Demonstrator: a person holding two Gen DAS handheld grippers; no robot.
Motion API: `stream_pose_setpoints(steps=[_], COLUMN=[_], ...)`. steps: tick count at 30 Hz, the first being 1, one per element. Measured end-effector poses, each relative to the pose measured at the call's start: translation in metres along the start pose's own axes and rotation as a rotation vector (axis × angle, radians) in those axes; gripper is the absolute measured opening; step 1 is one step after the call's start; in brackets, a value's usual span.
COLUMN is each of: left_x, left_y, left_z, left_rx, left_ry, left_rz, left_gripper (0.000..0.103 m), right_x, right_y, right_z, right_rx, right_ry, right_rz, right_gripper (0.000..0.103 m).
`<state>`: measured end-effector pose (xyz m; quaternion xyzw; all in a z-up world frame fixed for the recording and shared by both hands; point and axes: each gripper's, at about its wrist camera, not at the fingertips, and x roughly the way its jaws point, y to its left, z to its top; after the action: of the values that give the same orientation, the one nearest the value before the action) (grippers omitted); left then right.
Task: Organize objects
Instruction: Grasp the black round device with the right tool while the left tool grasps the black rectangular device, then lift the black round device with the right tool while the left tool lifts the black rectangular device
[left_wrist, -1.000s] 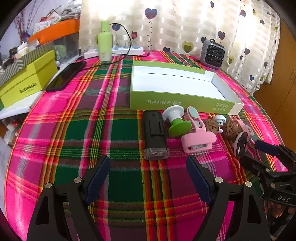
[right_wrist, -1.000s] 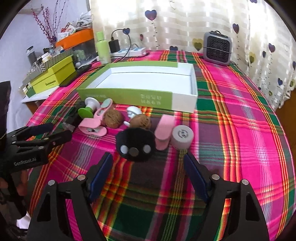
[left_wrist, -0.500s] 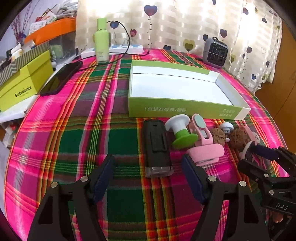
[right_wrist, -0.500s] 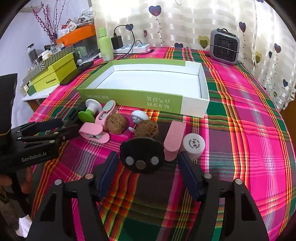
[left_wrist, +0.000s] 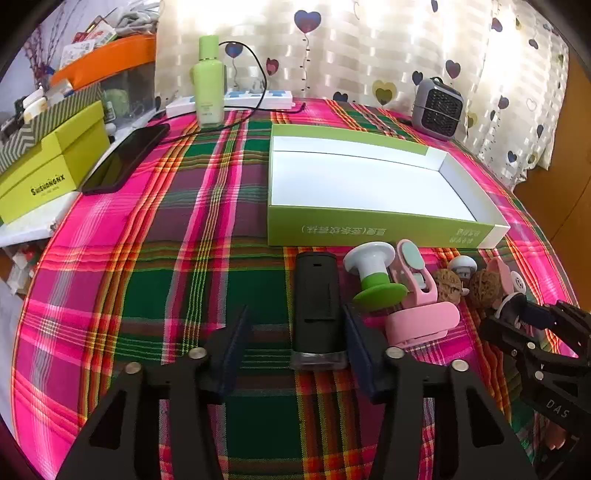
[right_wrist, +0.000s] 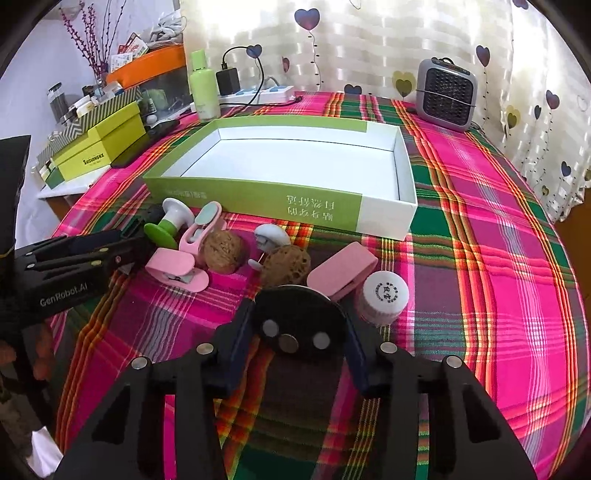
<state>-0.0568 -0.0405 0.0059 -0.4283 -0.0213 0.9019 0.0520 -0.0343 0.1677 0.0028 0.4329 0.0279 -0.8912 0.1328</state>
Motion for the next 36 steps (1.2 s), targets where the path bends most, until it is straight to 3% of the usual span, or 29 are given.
stream_pose_setpoints(steps=[9, 24, 36], left_x=[-0.003, -0.025, -0.017], left_y=[0.001, -0.007, -0.011], left_z=[-0.003, -0.031, -0.019], left_rx=[0.002, 0.029, 0.044], left_ry=[-0.001, 0.011, 0.004], left_rz=[-0.003, -0.028, -0.003], left_gripper=[0.026, 0.025, 0.034], right_x=[-0.003, -0.013, -0.012], right_y=[0.004, 0.008, 0.011], right_z=[-0.004, -0.013, -0.016], right_rx=[-0.003, -0.007, -0.017], right_ry=[-0.001, 0.0, 0.002], right_rz=[0.009, 0.041, 0.05], right_gripper=[0.046, 0.046, 0.046])
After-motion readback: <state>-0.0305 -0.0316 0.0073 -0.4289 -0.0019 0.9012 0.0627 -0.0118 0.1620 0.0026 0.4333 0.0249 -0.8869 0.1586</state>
